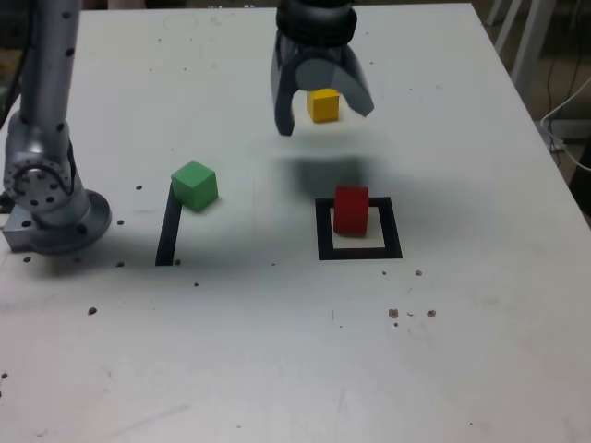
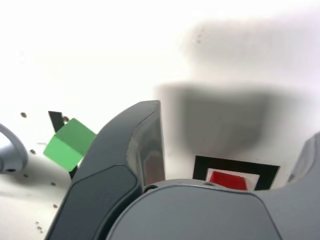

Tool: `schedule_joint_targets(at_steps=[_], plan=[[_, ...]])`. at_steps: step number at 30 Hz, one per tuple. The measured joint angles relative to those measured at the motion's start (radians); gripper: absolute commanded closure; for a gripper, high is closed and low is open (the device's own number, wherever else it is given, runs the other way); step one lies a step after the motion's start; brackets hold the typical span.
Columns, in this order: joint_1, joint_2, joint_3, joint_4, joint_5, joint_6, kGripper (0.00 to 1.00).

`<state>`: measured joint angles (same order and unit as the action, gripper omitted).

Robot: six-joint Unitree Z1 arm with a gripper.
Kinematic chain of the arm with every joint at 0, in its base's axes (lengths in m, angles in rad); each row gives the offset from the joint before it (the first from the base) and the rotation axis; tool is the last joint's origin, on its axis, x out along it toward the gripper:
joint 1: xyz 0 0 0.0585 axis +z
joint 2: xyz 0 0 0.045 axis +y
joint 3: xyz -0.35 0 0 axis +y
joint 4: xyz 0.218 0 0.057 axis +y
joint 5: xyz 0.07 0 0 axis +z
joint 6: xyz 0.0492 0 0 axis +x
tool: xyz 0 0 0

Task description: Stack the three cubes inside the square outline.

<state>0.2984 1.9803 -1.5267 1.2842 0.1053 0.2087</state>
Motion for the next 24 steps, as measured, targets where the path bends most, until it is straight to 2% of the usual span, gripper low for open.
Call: schedule_joint_targets(at_steps=[8,19,24], plan=[[0.116,0.103,-0.173,0.078,0.009,0.128,0.01],[0.227,0.196,-0.277,0.134,0.01,0.209,0.02],[0.255,0.252,-0.341,0.163,-0.002,0.251,0.03]])
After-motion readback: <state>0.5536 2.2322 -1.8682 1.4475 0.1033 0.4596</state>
